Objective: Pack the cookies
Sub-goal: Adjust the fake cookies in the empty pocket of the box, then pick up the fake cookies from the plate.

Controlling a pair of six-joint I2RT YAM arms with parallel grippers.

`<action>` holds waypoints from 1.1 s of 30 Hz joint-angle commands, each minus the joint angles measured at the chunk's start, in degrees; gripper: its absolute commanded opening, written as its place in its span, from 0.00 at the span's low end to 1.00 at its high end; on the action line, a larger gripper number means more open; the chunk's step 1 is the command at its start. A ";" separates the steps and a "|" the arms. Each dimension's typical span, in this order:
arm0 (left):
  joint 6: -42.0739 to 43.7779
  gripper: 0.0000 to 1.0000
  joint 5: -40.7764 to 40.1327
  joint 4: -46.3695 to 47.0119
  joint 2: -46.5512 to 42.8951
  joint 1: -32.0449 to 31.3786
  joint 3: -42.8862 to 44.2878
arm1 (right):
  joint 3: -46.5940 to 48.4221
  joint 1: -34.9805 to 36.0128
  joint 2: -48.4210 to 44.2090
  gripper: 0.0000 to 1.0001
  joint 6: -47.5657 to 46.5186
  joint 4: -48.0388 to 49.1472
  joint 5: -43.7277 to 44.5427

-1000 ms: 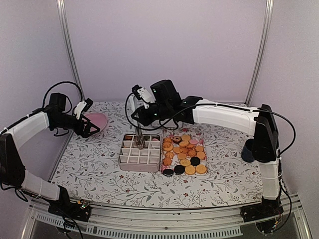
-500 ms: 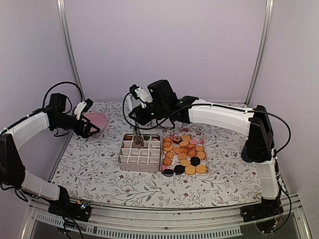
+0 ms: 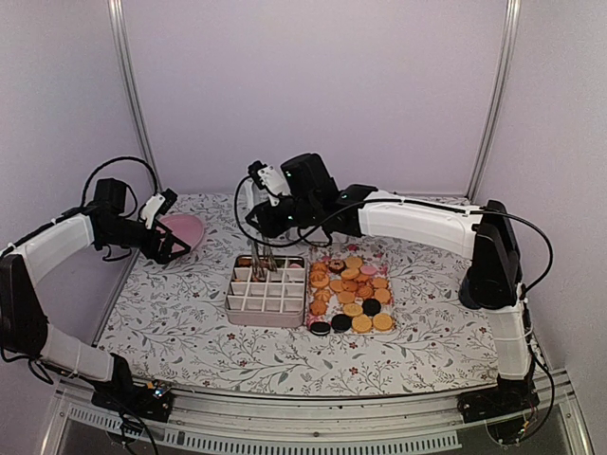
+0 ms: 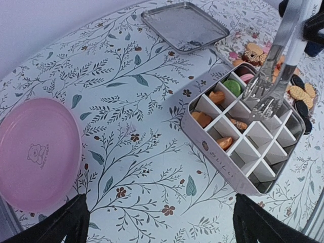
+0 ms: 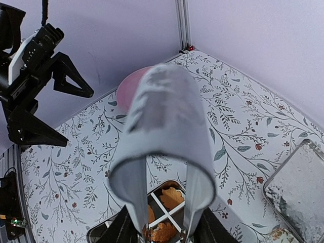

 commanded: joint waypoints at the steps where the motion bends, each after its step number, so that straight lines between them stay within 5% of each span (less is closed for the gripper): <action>1: 0.72 0.99 0.82 1.37 -1.02 0.34 -0.47 | -3.77 0.01 -5.05 0.37 0.28 5.74 2.40; 16: 0.69 0.99 1.35 0.88 -0.35 0.35 0.56 | -39.13 -5.58 -28.83 0.35 1.29 20.87 12.60; 33: 0.02 0.99 1.15 -0.19 -0.25 0.34 1.70 | -42.09 -8.21 -23.57 0.37 2.94 29.97 9.73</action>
